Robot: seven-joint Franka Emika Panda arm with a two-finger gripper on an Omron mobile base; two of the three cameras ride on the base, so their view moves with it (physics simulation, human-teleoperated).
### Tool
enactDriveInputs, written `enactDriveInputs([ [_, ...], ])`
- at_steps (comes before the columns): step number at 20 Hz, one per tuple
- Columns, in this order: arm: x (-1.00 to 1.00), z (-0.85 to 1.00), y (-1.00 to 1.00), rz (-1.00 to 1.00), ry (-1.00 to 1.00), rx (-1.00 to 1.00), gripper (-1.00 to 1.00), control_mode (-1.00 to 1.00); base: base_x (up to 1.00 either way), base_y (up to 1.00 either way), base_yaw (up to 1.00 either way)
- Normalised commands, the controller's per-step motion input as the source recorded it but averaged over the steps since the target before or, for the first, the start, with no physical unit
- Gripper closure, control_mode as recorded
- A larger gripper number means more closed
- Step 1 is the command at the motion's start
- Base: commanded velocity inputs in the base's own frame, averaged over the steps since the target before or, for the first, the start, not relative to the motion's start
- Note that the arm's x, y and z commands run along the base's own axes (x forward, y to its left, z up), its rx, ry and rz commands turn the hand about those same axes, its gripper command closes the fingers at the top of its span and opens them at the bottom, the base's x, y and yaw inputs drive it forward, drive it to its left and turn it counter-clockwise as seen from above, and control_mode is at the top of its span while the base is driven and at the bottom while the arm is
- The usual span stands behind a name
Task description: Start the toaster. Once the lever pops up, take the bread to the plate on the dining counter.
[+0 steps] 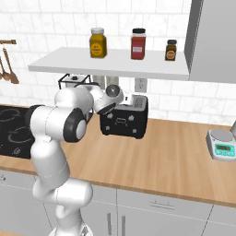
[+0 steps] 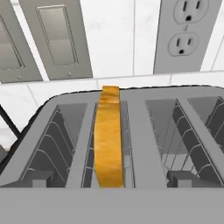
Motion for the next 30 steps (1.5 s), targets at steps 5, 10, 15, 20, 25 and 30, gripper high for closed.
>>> enactDriveInputs([
  [5,0.19,0.0,0.02,0.0,0.02,0.0,-1.0,-1.0,0.0,0.0,0.0],
  [10,0.09,0.0,0.0,0.0,0.02,0.0,-1.0,-1.0,0.0,0.0,0.0],
  [15,0.0,0.0,0.0,0.0,0.0,0.0,1.0,-1.0,0.0,0.0,0.0],
  [20,0.0,0.0,0.0,0.0,0.0,0.0,1.0,-1.0,0.0,0.0,0.0],
  [25,0.0,0.0,0.0,0.0,0.0,0.0,1.0,-1.0,0.0,0.0,0.0],
  [30,-0.02,0.0,0.02,0.0,0.0,0.0,1.0,-1.0,0.0,0.0,0.0],
])
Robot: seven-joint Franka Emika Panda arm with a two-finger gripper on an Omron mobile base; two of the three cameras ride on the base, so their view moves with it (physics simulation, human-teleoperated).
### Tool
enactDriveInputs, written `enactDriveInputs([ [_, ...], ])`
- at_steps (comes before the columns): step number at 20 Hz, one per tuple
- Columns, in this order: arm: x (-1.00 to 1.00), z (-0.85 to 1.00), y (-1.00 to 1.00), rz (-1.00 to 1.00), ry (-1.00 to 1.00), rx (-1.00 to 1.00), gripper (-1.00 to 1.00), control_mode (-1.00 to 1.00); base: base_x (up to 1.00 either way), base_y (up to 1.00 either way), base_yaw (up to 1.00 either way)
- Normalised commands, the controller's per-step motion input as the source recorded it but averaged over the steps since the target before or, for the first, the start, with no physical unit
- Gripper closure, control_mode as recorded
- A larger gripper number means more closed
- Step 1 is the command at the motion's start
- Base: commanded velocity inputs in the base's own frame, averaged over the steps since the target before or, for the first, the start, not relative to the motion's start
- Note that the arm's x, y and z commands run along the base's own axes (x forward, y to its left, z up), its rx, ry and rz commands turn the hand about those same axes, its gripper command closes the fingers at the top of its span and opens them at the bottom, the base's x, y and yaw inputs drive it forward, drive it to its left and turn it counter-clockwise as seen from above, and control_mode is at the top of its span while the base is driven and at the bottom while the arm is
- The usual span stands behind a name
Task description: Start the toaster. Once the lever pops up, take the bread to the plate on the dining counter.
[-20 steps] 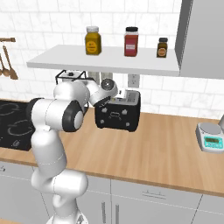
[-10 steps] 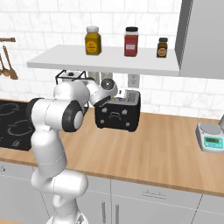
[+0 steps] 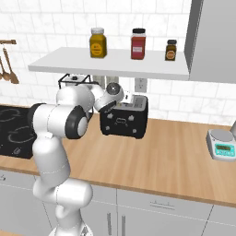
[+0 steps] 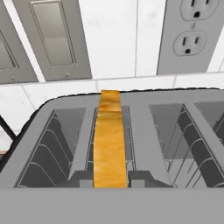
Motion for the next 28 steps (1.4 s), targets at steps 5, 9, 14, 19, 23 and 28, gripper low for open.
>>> enactDriveInputs([
  [5,-0.04,0.07,0.0,0.0,0.0,0.0,1.0,-1.0,0.0,0.0,0.0],
  [9,-0.14,0.14,0.0,0.0,0.0,0.0,1.0,-1.0,0.0,0.0,0.0],
  [14,-0.36,0.24,0.0,0.0,-0.1,0.0,1.0,-1.0,0.0,0.0,0.0],
  [19,-0.4,0.28,0.0,0.0,-0.15,0.0,1.0,-1.0,0.0,0.0,0.0],
  [23,-0.25,0.4,0.0,0.0,-0.03,0.0,1.0,-1.0,0.0,0.0,0.0],
  [28,-0.24,0.42,0.0,0.0,0.0,0.0,1.0,-1.0,0.0,0.0,0.0],
])
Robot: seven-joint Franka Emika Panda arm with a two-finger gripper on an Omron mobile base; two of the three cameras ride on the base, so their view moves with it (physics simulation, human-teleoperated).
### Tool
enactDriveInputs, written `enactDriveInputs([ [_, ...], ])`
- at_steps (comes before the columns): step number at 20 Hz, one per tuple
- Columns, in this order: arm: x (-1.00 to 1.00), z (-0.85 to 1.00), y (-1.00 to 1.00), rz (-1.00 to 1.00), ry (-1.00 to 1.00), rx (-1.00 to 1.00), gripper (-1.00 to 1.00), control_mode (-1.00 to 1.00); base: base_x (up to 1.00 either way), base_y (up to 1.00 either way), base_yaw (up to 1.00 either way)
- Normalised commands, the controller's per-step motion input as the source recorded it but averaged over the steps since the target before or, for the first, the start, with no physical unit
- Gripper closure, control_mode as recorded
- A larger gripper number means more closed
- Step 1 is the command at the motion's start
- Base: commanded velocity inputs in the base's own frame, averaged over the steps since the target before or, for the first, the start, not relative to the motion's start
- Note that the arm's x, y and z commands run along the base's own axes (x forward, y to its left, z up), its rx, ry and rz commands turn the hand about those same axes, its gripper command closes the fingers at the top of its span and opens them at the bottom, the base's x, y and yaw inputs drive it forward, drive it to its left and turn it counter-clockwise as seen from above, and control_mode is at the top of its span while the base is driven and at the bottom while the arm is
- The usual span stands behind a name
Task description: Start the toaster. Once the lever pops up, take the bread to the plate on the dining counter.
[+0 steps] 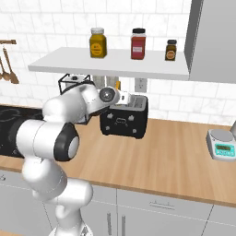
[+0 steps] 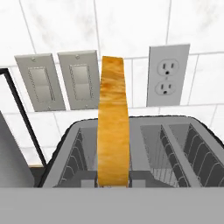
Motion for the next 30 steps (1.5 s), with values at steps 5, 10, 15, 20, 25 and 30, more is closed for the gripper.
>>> enactDriveInputs([
  [5,-0.3,0.55,0.0,0.0,0.01,0.0,1.0,-1.0,0.0,0.0,0.0],
  [10,-0.45,0.46,0.0,0.0,0.09,-0.01,1.0,-1.0,0.0,0.0,0.0],
  [15,-0.62,0.41,0.07,0.0,0.19,-0.07,1.0,-1.0,0.0,0.0,0.0],
  [20,-0.51,0.65,0.33,0.0,0.15,-0.08,1.0,-1.0,0.0,0.0,0.0],
  [25,-0.74,0.45,0.16,0.0,0.11,-0.03,1.0,-1.0,0.0,0.0,0.0],
  [30,-0.81,0.31,0.23,0.0,0.08,0.0,1.0,-1.0,0.0,0.0,0.0],
])
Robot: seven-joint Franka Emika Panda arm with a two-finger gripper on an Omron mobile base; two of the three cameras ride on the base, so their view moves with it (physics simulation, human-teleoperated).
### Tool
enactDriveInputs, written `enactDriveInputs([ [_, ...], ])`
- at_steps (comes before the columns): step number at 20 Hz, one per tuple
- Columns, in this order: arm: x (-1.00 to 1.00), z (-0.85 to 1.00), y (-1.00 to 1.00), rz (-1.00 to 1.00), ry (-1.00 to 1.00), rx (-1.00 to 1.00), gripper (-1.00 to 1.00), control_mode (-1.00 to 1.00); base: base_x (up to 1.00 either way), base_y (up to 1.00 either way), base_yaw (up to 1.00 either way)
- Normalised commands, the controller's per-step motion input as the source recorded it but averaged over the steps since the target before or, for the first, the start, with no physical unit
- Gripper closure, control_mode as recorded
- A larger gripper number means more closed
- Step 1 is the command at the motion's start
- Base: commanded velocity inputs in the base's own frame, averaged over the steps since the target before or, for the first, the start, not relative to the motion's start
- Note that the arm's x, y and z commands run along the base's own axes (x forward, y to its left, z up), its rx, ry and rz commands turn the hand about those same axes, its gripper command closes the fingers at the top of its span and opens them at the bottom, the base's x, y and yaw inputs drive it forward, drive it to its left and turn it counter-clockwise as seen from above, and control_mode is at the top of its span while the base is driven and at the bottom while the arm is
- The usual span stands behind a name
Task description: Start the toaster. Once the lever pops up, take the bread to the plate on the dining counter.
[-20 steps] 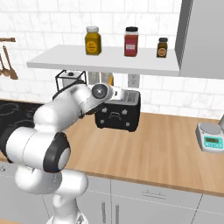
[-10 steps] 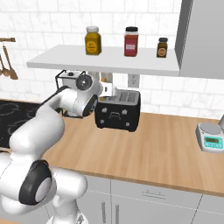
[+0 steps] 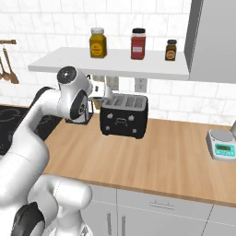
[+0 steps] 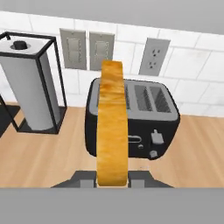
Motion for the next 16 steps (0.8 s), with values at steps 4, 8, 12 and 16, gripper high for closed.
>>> enactDriveInputs([
  [4,-0.58,0.38,0.35,0.0,0.08,0.0,1.0,-1.0,0.0,0.0,0.0],
  [8,-0.56,0.23,0.26,0.0,0.07,0.0,1.0,-1.0,0.0,0.0,0.0],
  [12,-0.55,0.06,0.09,0.0,0.1,0.0,1.0,-1.0,0.0,0.0,0.0],
  [16,-0.62,-0.02,0.0,0.0,0.11,0.03,1.0,-1.0,0.0,0.0,0.0],
])
